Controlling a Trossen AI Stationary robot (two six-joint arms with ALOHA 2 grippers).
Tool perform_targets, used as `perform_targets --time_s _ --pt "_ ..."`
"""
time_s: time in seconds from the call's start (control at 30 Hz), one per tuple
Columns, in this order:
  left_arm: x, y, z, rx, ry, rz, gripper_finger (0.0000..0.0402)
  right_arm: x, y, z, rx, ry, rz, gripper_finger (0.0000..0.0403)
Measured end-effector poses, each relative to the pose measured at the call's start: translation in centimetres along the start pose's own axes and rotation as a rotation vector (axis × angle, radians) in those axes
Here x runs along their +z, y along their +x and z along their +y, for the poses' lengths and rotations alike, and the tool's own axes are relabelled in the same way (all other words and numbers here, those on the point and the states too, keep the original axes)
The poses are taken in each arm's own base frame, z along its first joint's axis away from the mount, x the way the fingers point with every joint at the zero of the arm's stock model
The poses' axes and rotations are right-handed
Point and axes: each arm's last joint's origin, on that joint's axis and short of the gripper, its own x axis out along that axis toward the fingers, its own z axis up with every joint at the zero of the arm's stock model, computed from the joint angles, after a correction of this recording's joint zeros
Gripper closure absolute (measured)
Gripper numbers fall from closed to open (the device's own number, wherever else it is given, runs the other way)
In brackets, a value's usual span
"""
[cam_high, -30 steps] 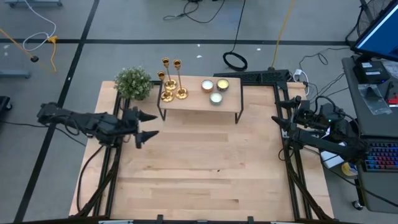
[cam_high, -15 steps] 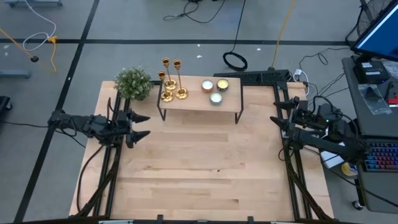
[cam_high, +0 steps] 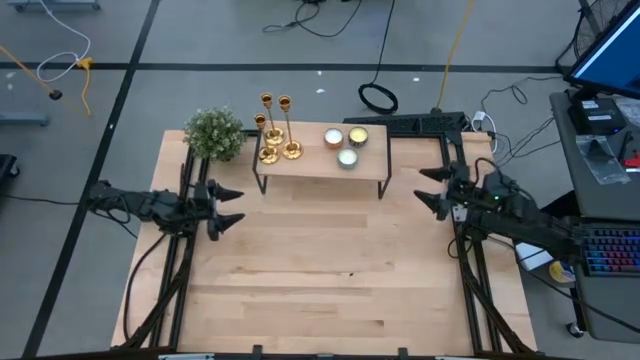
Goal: Pick & Place candle stick holders
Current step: Return to Home Position
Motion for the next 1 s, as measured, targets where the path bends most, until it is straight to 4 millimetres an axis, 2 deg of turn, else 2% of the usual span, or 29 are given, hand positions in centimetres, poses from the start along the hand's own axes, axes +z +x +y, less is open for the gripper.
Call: perform_targets --time_s 0.37,0.53,1.0 --pt "-0.5 0.1 0.2 0.049 0.022 0.006 0.0036 -5.0 2.6 -1.5 0.01 0.074 -0.029 0.0023" --pt "-0.6 0.1 0.3 0.067 0.034 0.013 0.0036 -5.1 2.7 -1.5 0.028 0.078 -0.083 0.0023" --pt "-0.9 0.1 0.5 0.115 0.116 0.029 0.0036 -5.3 2.8 -1.7 -0.022 0.101 -0.084 0.0022"
